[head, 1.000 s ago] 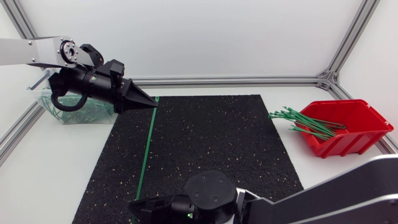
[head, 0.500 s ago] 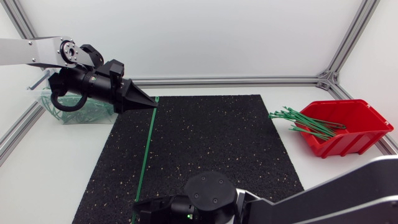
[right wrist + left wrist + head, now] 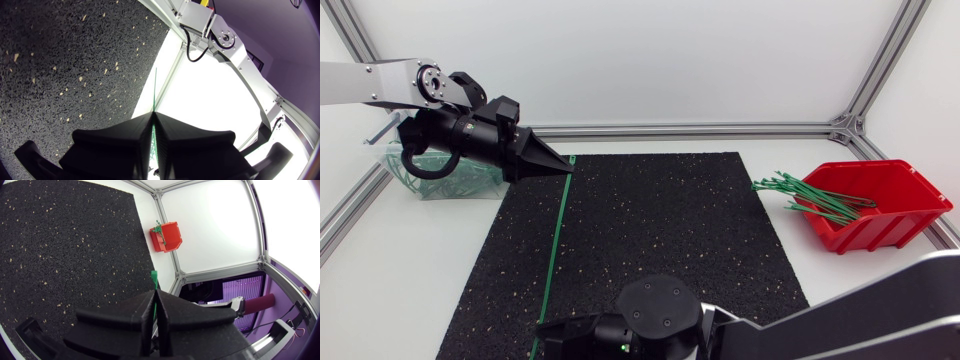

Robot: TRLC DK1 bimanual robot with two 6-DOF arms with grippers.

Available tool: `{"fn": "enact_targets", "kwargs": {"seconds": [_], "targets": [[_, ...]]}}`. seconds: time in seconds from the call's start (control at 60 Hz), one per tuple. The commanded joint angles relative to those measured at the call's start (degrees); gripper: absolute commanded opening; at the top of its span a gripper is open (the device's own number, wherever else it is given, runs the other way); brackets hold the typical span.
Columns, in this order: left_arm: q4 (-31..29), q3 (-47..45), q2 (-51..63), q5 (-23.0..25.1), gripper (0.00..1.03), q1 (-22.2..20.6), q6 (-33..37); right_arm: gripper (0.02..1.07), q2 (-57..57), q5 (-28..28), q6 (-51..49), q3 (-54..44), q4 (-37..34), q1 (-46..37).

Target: Take a green cable tie from the red box, thread the tail through the head to close it, then place it in the transparent bin on the left.

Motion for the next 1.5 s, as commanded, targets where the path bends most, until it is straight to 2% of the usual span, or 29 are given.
{"fn": "enact_targets", "kwargs": {"seconds": [0.0,0.15,0.383,0.967,1.1,1.25,1.333,1.483], "targets": [[-0.9,0.0,0.4,0.0,0.03,-0.4,1.6,0.08,-0.6,0.2,-0.9,-0.2,1.0,-0.1],[-0.9,-0.6,-0.5,-0.1,0.03,-0.3,2.1,0.08,-0.9,0.2,2.8,-0.4,1.2,-0.6],[-0.8,-1.6,-1.6,0.0,0.03,-0.1,3.4,0.08,-2.6,1.4,16.8,-0.4,0.8,-2.0],[3.9,-7.5,-6.4,1.7,0.03,-1.5,3.5,0.08,-10.1,10.9,48.0,-5.0,-2.8,-0.3],[6.2,-9.2,-7.6,2.3,0.03,-2.4,2.7,0.08,-15.3,11.0,57.1,-4.9,-12.2,-0.4],[10.9,-11.7,-9.2,2.9,0.03,-3.5,0.2,0.08,-24.0,9.3,67.3,-4.1,-25.9,-0.3],[15.0,-13.5,-10.0,2.9,0.03,-4.7,-2.8,0.08,-28.3,7.0,73.0,-3.0,-33.7,-1.1],[25.8,-16.8,-12.8,2.8,0.03,-6.4,-11.9,0.08,-32.8,4.7,78.3,-3.3,-39.1,-1.3]]}}
